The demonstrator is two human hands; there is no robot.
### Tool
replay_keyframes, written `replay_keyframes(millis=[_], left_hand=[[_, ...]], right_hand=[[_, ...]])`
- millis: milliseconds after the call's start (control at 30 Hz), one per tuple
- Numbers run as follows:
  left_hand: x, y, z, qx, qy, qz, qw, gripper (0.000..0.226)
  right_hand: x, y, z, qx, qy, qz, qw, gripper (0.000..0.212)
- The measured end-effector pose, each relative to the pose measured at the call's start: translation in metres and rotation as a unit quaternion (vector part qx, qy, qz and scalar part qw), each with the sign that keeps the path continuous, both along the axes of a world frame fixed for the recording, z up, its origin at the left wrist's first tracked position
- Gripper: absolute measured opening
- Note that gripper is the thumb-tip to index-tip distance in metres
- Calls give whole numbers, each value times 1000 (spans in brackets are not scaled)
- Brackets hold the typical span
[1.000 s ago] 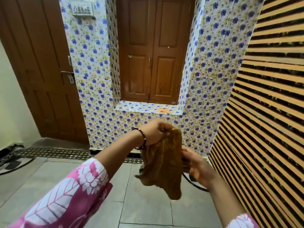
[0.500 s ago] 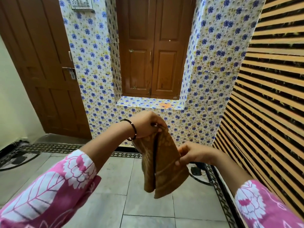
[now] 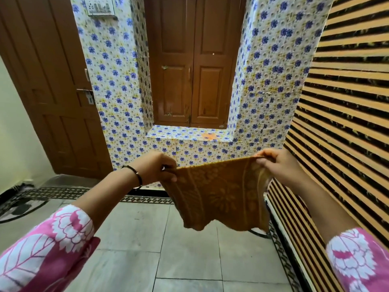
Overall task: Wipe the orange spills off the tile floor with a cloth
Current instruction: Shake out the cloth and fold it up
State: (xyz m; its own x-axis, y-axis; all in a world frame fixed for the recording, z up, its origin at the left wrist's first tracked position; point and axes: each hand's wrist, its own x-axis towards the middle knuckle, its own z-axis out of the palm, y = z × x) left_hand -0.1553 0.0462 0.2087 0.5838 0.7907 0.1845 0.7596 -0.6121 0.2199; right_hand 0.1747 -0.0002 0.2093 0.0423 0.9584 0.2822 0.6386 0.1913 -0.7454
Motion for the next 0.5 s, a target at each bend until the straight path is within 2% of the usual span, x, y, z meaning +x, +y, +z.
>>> replay_keyframes(millis=[67, 100, 200, 267, 367, 500], left_hand=[[-4, 4, -7, -3, -107, 23, 994, 5], [-4, 4, -9, -31, -186, 35, 981, 5], [5, -3, -7, -145, -425, 36, 893, 8], [10, -6, -4, -187, -527, 33, 828, 4], [15, -8, 0, -248, -621, 15, 744, 11], [28, -9, 1, -309, -643, 41, 700, 22]], right_hand=[[7, -5, 4, 20, 71, -14, 997, 10], [9, -7, 6, 23, 101, -19, 994, 10], [10, -18, 11, 12, 237, -13, 971, 7], [11, -25, 13, -4, 355, 15, 935, 5], [14, -30, 12, -13, 478, 37, 878, 11], [7, -24, 6, -60, 550, 5, 833, 26]])
